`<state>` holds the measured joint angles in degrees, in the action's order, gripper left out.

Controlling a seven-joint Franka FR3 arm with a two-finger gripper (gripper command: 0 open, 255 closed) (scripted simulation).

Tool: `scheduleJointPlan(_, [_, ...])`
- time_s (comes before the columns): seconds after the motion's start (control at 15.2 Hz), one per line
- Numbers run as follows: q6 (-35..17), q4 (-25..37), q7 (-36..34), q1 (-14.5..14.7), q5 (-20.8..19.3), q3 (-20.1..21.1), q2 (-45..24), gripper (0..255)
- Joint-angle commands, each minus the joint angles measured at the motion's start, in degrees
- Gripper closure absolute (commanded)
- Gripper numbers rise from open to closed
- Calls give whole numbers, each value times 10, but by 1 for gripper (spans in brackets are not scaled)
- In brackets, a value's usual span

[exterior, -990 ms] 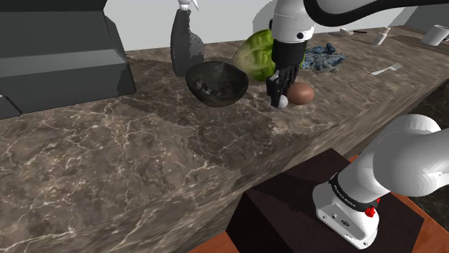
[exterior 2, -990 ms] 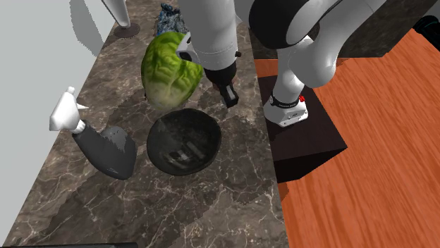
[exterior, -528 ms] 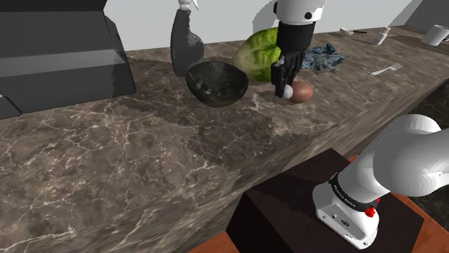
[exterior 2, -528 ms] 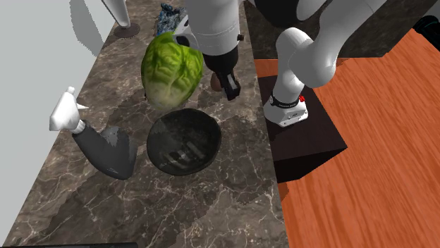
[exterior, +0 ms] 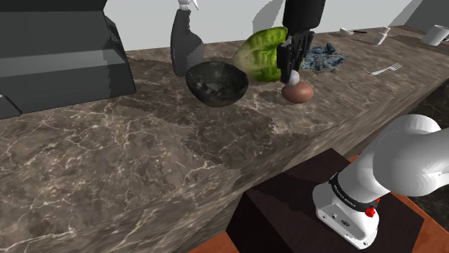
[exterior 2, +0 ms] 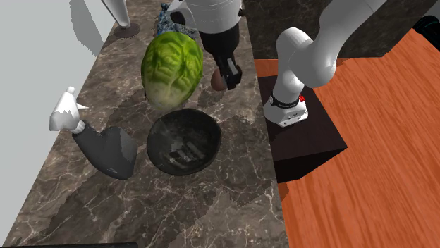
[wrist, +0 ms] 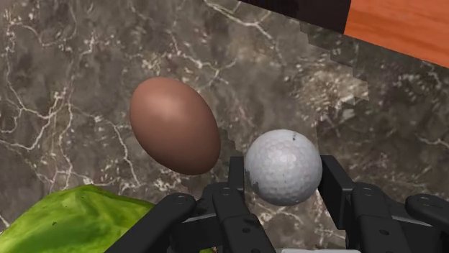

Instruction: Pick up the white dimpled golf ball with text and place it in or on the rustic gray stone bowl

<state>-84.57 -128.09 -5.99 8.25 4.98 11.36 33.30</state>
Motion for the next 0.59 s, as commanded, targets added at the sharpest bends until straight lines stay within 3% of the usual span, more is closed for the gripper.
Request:
scheduleJointPlan(0.0, [15, 16, 0, -1, -1, -1, -1, 255])
scheduleJointPlan(0.53, [74, 89, -1, -3, -5, -4, -16, 255])
